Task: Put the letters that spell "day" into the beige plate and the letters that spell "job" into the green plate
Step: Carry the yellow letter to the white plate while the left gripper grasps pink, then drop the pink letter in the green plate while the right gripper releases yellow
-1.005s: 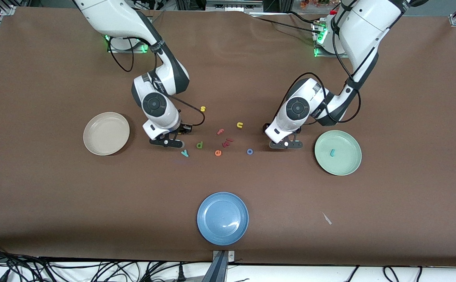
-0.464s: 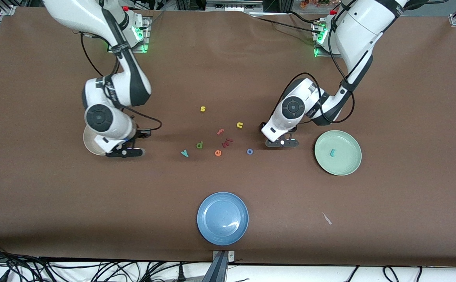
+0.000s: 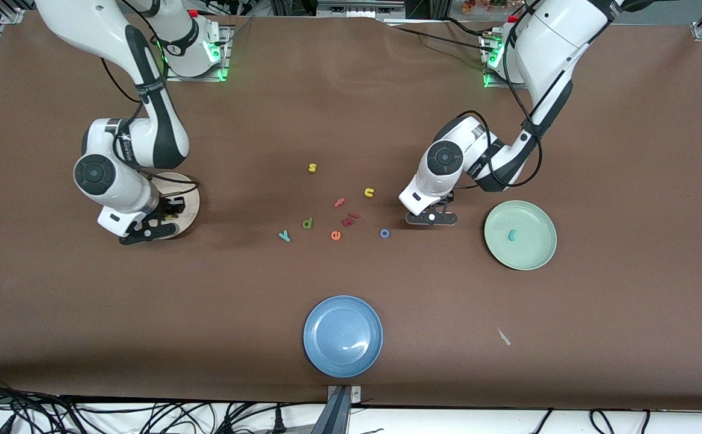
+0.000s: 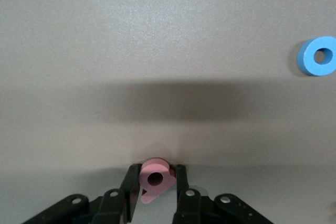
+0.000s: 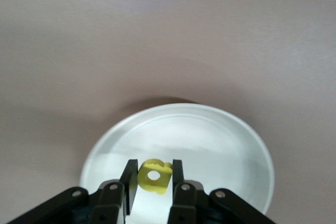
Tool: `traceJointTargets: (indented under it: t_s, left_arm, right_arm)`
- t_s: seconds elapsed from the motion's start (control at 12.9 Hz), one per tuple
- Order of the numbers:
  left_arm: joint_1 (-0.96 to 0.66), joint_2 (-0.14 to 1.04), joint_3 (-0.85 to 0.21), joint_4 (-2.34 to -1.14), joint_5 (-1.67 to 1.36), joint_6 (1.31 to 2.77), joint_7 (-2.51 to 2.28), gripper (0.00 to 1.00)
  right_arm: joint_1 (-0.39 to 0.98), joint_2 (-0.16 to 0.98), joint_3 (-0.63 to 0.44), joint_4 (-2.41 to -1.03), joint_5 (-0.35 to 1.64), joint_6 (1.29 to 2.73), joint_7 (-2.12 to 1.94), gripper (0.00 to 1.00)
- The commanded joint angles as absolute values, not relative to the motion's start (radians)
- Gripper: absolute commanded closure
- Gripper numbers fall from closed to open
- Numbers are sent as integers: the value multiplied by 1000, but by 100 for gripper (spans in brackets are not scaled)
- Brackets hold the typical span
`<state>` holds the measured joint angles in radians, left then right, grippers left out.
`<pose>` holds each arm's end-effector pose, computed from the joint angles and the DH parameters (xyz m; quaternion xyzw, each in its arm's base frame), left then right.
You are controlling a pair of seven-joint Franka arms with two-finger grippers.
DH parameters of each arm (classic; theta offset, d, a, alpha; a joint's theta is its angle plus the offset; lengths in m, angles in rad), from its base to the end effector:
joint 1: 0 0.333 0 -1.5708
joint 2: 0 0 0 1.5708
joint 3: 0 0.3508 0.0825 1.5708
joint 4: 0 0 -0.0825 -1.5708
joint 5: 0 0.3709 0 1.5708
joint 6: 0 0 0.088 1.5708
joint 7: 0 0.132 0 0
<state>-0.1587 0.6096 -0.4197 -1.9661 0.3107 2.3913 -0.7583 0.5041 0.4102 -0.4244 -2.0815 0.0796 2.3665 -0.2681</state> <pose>0.5168 -0.3196 0.1869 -0.9983 0.0040 0.0563 0.0175 0.5771 0.0537 0.2542 0.9853 0.1552 -0.0477 0.0522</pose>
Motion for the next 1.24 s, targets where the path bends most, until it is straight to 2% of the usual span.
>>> traceJointTargets:
  t_s: [0.0, 0.15, 0.39, 0.7, 1.16]
  left_arm:
    - [-157, 608, -417, -1968, 350, 2390, -784, 100]
    - [-150, 580, -416, -1965, 350, 2369, -779, 100]
    - [-91, 513, -413, -1928, 350, 2180, -598, 100]
    - [66, 465, -413, -1930, 350, 2129, -311, 100]
    - [225, 537, -411, -1944, 353, 2140, -169, 100]
  right_arm:
    - [476, 408, -425, -2105, 101, 2396, -344, 1]
    - [479, 405, -417, -2083, 126, 2349, -327, 0]
    - [497, 410, -378, -1970, 135, 2225, -269, 0]
    - [500, 458, -257, -1893, 137, 2250, -178, 0]
    - [502, 589, -123, -1740, 130, 2273, -183, 0]
